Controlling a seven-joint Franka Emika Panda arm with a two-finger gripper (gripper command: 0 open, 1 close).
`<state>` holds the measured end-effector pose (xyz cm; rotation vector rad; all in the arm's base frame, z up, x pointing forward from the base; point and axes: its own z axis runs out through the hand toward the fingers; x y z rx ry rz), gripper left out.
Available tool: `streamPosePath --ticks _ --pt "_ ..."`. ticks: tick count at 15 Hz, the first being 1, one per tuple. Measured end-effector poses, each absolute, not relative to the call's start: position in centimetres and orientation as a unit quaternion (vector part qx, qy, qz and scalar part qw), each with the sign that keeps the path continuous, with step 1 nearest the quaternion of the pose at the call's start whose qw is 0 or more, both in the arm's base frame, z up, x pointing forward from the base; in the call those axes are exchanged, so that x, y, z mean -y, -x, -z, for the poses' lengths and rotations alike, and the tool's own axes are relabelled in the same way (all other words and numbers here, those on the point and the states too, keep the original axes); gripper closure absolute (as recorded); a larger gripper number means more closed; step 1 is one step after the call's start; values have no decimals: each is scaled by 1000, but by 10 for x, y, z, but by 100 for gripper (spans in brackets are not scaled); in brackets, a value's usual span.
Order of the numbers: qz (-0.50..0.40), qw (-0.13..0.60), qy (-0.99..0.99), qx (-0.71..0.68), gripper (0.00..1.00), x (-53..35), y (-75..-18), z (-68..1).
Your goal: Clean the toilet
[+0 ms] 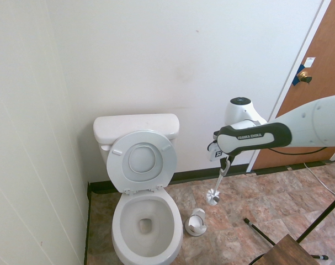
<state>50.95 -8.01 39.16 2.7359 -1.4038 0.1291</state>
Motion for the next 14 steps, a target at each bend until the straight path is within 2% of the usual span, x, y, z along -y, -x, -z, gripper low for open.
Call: streamPosePath --ticks 3,14 --pt "-50 9 -903 427 100 29 -506 -418" --pt "-60 -70 -932 351 100 -111 -558 -404"
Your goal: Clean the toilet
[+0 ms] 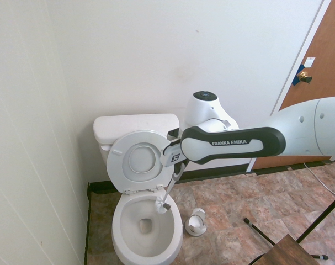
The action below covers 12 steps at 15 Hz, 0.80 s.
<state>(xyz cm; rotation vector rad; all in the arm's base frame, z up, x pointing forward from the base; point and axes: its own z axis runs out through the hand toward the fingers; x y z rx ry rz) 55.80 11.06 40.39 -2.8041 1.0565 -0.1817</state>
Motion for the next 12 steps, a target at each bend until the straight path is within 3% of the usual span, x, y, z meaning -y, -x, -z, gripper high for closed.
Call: streamPosePath --ticks 12 --pt "45 62 917 -392 100 -136 -654 -230"
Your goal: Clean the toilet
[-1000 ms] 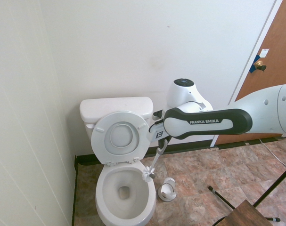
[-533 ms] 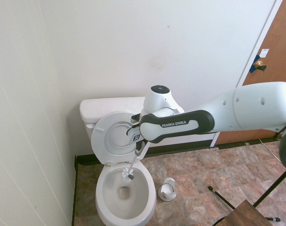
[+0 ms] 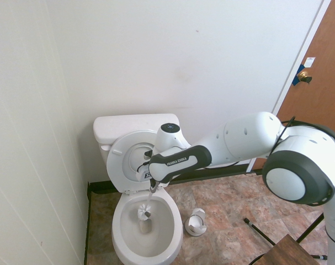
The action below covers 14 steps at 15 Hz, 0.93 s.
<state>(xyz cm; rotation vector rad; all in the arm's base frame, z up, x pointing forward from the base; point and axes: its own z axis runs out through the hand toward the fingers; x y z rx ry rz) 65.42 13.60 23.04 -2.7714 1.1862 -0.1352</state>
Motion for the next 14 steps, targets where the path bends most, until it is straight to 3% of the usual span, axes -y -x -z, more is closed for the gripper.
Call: streamPosePath --ticks 7,14 --pt "55 52 914 -399 100 -174 -685 -202" --pt "43 42 923 -379 100 -209 -668 -191"
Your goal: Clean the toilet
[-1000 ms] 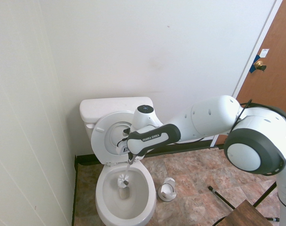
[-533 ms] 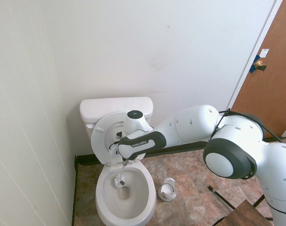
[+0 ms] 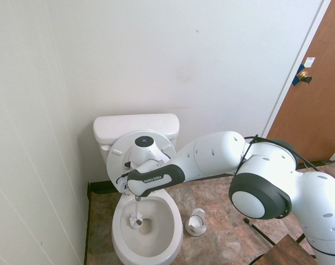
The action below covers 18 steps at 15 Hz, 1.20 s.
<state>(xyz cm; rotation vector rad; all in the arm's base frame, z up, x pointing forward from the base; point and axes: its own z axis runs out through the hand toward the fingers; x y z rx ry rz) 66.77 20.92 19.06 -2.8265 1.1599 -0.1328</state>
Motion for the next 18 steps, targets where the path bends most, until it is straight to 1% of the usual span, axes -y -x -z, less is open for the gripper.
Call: streamPosePath --ticks 4,9,14,18 --pt "14 43 928 -369 100 -200 -623 -203" --pt "-21 44 923 -383 100 -124 -579 -202" --pt "-17 41 907 -418 100 -64 -584 -196" --pt "15 44 893 -449 100 -22 -621 -195"
